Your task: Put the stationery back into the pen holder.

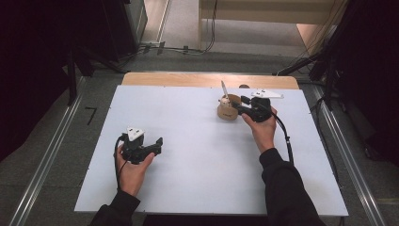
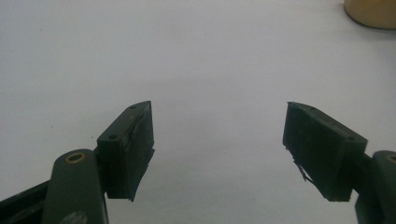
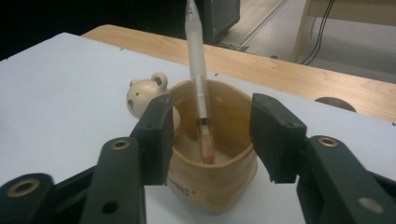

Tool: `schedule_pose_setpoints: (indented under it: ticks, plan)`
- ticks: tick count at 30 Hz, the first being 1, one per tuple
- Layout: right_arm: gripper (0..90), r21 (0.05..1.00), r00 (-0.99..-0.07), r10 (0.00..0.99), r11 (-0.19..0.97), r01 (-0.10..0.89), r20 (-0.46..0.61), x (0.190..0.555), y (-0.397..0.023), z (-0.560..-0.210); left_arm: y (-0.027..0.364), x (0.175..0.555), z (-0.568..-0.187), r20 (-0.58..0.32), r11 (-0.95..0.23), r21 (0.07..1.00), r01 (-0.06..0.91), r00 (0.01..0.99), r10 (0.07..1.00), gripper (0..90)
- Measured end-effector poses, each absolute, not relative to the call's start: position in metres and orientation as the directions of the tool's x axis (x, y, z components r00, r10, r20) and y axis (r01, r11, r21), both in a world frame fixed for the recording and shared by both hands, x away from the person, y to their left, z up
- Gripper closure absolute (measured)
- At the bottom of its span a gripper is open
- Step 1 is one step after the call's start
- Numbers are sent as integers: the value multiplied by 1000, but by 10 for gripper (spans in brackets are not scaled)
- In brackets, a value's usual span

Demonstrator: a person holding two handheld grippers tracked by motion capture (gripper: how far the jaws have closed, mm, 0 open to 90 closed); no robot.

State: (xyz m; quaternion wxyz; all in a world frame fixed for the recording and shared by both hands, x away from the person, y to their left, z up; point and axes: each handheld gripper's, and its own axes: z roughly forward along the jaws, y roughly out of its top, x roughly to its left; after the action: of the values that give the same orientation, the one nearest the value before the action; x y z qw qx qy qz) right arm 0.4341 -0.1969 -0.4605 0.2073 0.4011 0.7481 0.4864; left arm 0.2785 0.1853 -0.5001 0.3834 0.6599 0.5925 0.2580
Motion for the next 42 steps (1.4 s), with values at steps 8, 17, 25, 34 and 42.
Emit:
schedule_pose_setpoints:
  ticks: [8,17,25,34,42]
  plan:
    - [360,886,-607,793,240,397,57,420,-196,-461,185,279,-501,-109,-5,809,587,157,982,231]
    - [293,867,-608,794,296,402,11,406,-192,-464,187,278,-500,-104,11,806,592,124,987,169]
    - [275,852,-608,794,313,420,8,394,-198,-468,189,278,-500,-109,24,798,602,106,988,130]
    - [270,845,-593,805,302,442,23,378,-212,-470,189,278,-500,-106,24,795,607,100,989,129]
    - [268,843,-587,809,301,446,21,360,-228,-474,189,276,-499,-108,30,798,602,93,990,126]
